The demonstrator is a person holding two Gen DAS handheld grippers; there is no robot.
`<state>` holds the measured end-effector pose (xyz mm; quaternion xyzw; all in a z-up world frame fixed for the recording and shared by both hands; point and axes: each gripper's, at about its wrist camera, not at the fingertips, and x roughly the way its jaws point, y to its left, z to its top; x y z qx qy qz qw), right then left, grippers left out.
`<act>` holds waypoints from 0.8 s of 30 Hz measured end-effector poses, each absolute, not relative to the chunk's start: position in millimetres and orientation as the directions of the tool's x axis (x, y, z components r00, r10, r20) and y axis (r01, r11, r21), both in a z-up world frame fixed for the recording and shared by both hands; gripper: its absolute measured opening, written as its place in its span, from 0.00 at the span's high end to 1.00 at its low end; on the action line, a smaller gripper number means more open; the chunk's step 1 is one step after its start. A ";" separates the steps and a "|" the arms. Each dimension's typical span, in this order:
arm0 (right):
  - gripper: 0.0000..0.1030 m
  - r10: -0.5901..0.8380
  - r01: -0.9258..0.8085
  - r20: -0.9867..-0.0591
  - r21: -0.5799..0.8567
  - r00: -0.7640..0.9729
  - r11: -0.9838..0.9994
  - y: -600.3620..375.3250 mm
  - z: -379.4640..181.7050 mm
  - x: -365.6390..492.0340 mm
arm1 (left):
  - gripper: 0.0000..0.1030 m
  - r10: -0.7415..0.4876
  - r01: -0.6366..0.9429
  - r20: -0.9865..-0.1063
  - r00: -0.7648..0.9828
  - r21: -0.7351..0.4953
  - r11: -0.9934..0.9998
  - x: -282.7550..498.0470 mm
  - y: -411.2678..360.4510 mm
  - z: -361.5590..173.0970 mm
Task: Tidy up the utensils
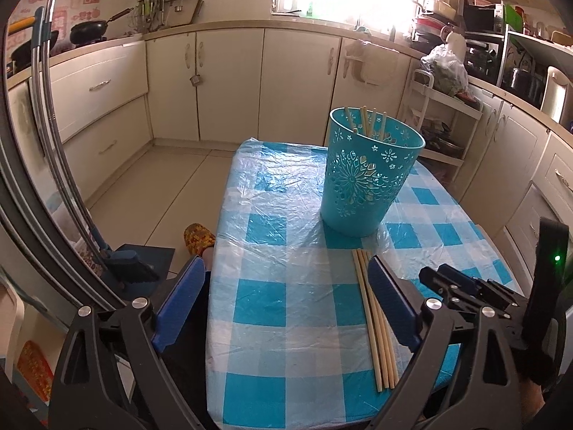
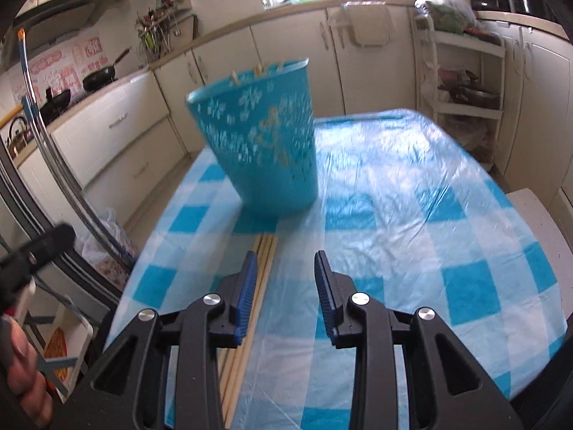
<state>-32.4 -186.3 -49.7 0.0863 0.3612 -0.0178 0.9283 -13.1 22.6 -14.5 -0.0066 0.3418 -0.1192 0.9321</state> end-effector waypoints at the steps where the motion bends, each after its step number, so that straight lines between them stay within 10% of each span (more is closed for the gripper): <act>1: 0.68 0.029 0.090 -0.689 0.137 0.724 0.986 -183.7 -55.3 -30.7 | 0.13 -0.224 0.215 -0.642 0.733 -0.094 0.972 -13.7 24.2 -16.7; 24: 0.79 0.019 0.044 -0.769 0.061 0.639 0.997 -168.2 -88.4 11.7 | 0.13 -0.183 0.195 -0.742 0.644 -0.072 0.978 -12.9 28.5 -54.6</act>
